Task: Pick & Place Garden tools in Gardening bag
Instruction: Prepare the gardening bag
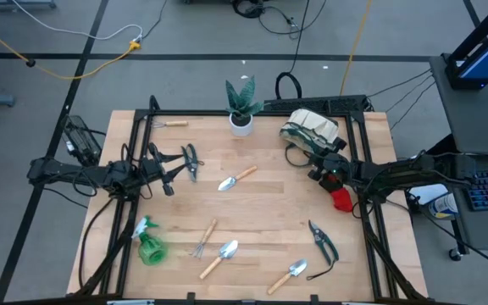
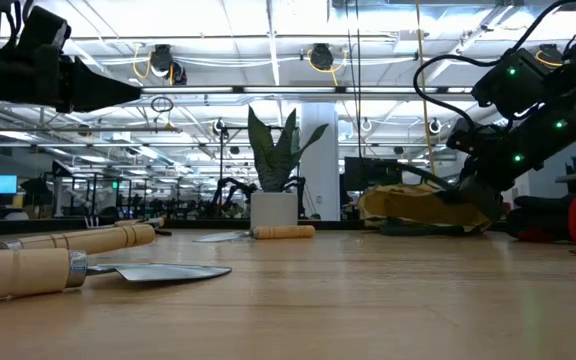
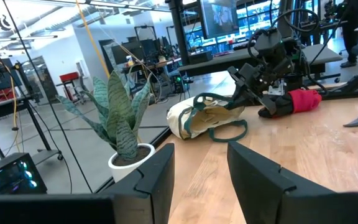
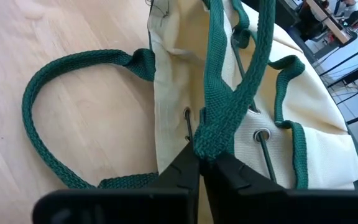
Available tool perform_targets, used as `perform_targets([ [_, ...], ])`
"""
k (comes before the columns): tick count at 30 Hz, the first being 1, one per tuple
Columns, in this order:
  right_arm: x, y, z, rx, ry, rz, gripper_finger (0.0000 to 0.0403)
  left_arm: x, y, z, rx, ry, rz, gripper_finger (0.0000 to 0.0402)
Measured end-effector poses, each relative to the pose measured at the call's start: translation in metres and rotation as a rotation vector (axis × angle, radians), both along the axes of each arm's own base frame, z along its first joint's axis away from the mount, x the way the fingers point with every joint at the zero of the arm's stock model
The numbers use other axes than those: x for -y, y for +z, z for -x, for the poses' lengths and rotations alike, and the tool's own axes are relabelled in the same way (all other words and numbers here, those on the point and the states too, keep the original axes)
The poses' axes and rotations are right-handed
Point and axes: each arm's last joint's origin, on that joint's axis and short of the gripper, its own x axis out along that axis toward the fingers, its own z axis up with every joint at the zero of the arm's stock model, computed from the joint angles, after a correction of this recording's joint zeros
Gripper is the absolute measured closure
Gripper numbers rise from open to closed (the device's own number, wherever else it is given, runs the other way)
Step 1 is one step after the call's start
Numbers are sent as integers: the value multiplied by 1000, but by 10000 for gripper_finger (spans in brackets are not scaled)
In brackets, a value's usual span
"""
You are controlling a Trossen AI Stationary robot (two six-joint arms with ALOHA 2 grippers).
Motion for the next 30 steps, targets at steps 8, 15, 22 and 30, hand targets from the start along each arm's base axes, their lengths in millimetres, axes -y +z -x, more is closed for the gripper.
perform_targets([
  [8, 0, 1, -1, 36, -12, -14, 399, 0, 0, 0, -1, 0, 0, 247],
  [15, 0, 2, -1, 73, -22, -26, 400, 0, -1, 0, -7, 0, -1, 247],
  [22, 0, 8, -6, 157, 26, -34, 401, 0, -1, 0, -7, 0, -1, 247],
  [30, 1, 13, -9, 214, 52, -25, 402, 0, -1, 0, -7, 0, -1, 247],
])
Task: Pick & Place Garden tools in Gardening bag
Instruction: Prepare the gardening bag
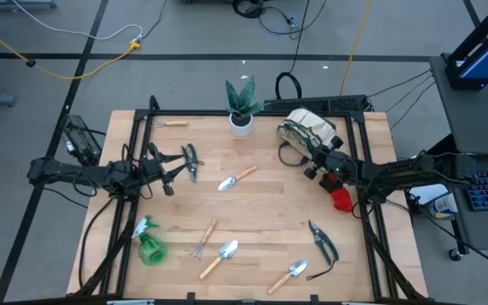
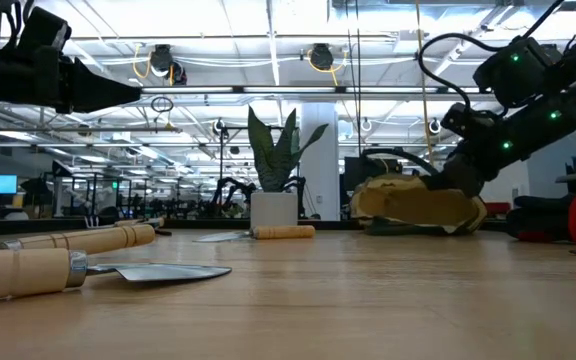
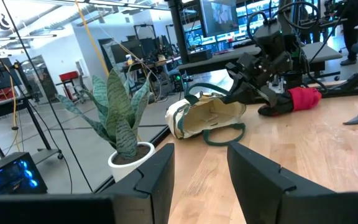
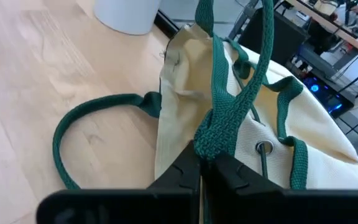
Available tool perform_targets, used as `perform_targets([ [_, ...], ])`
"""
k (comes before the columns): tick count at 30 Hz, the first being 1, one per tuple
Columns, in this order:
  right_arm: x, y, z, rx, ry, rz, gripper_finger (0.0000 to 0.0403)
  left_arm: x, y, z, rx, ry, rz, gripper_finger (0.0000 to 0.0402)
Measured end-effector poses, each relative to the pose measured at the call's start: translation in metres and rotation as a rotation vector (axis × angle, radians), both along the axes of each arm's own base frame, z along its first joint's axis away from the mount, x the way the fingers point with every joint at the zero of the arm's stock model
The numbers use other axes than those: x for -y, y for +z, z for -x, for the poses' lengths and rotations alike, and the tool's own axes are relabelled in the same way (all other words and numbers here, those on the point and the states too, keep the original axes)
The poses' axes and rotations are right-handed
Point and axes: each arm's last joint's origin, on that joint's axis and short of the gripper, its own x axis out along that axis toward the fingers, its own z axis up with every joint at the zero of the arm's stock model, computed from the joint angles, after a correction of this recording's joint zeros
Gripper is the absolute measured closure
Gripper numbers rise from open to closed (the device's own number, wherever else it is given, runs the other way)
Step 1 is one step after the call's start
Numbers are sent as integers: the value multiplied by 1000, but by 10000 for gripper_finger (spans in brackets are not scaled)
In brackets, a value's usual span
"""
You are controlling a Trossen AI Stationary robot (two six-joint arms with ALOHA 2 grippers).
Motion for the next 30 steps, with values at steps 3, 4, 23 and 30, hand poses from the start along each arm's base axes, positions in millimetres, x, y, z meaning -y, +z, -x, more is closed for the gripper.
perform_targets([
  [3, 0, 1, -1, 26, 20, -17, 402, 0, 0, 0, 0, 0, 0, 247],
  [4, -1, 1, -2, 38, 39, -28, 402, 0, 0, 0, 0, 0, 0, 247],
  [23, -5, 16, -11, 283, 237, -118, 400, 0, 0, 0, 0, 0, 0, 247],
  [30, -5, 17, -12, 344, 214, -171, 401, 0, 0, 0, 0, 0, 0, 247],
])
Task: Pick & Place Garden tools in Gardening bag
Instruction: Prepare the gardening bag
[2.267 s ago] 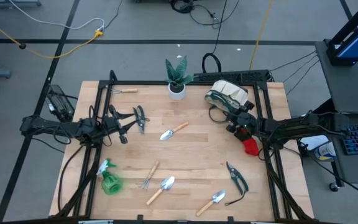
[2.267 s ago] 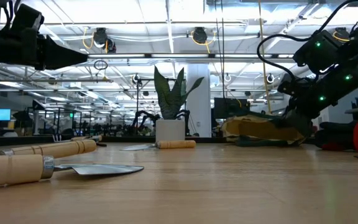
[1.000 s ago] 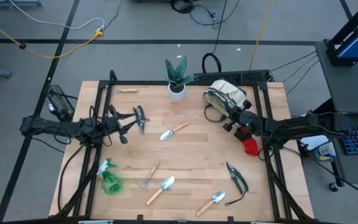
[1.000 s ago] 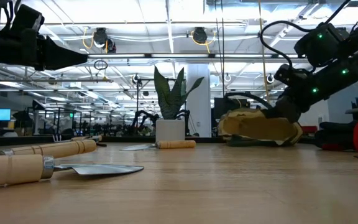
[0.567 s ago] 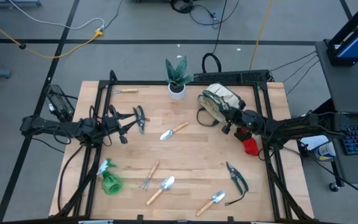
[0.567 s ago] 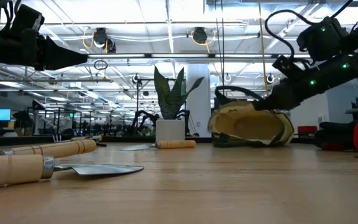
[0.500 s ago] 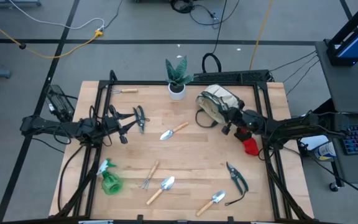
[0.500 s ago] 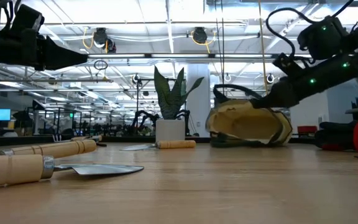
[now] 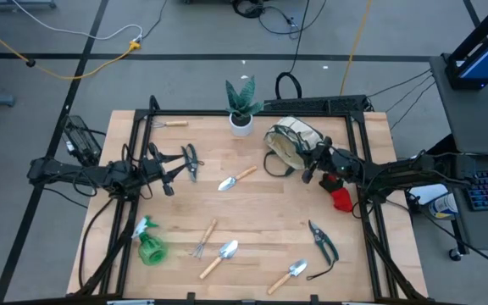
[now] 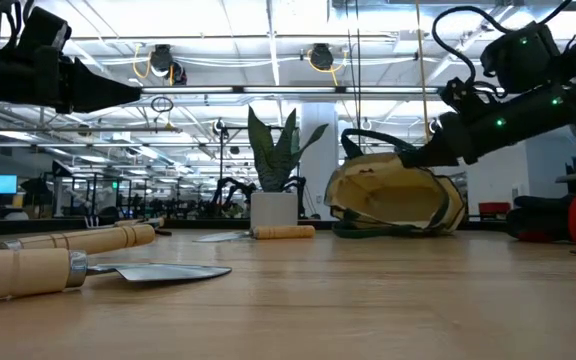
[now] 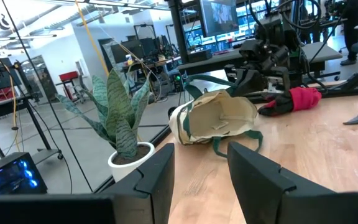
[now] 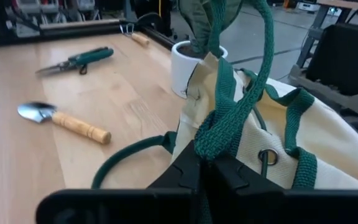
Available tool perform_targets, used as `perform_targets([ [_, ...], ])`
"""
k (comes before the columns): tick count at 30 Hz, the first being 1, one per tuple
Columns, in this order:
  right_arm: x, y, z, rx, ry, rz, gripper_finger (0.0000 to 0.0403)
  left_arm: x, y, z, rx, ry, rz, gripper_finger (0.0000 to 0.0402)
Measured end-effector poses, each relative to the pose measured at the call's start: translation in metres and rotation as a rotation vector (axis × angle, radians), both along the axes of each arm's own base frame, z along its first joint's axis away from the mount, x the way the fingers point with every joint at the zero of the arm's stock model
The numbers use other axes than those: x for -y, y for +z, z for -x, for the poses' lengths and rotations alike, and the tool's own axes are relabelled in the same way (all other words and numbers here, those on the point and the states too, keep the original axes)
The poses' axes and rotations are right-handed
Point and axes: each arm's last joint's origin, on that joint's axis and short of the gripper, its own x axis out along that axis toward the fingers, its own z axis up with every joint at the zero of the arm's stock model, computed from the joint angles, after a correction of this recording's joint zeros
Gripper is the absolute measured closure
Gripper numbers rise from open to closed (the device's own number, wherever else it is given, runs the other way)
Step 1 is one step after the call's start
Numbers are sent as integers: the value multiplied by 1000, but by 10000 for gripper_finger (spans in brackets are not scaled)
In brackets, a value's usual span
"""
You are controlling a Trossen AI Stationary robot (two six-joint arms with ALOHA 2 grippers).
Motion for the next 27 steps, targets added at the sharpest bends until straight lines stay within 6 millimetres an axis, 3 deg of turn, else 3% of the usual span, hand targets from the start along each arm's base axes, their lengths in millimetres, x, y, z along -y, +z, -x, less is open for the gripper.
perform_targets([
  [13, -4, 20, -5, 247, 156, -30, 400, 0, 0, 0, 0, 0, 0, 247],
  [27, -24, 25, -10, 370, 239, -200, 399, 0, 0, 0, 1, 0, 0, 247],
])
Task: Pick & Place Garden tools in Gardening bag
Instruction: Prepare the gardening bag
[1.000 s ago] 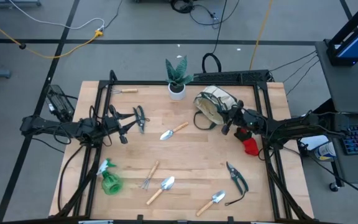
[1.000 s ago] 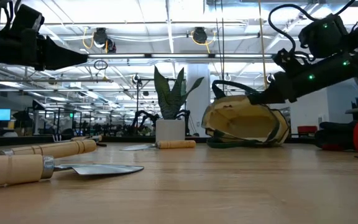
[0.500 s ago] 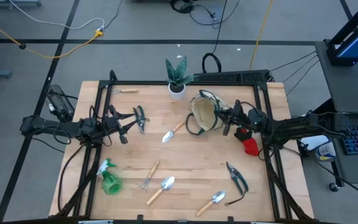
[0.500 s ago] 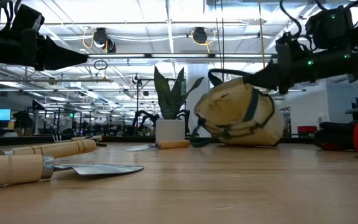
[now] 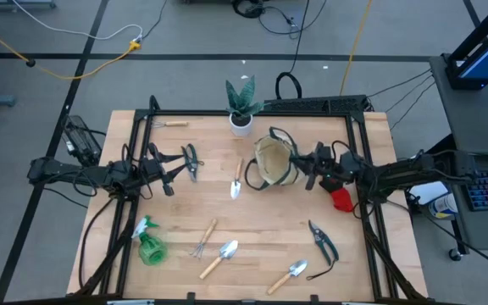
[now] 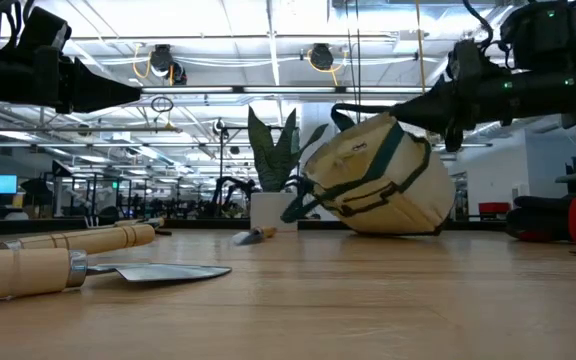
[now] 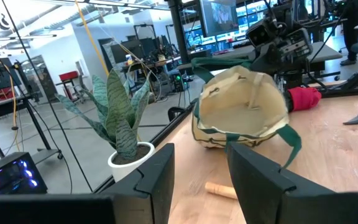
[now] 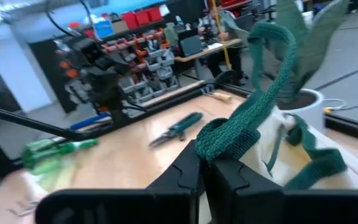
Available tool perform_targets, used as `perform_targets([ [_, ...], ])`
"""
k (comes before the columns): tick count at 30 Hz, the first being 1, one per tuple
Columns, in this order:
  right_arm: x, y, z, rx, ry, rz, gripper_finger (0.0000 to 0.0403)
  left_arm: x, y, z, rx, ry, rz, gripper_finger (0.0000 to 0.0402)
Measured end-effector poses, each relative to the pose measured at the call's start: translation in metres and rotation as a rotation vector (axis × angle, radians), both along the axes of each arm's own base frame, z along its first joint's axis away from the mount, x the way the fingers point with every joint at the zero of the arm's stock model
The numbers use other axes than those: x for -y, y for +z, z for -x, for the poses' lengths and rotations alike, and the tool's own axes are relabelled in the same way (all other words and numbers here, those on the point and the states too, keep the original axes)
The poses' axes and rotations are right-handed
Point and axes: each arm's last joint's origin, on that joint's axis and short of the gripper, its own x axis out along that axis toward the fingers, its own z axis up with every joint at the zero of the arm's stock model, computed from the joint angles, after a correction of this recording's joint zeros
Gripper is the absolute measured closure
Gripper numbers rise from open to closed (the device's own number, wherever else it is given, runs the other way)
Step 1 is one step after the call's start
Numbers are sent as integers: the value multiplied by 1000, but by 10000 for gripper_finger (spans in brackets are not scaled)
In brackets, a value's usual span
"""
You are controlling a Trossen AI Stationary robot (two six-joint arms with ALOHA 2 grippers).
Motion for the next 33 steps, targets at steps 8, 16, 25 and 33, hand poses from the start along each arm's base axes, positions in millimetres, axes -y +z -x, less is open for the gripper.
perform_targets([
  [8, -14, 10, -1, 118, 80, -30, 399, 0, 0, 0, 11, -2, 26, 247],
  [16, -24, 9, -2, 110, 63, -37, 399, 0, 0, 0, 16, -2, 39, 247],
  [25, -31, 8, -3, 118, 22, -72, 399, 1, 1, 0, 30, -22, 39, 247],
  [33, -33, 5, -8, 152, -12, -77, 399, 4, 7, -2, 73, -138, -10, 247],
])
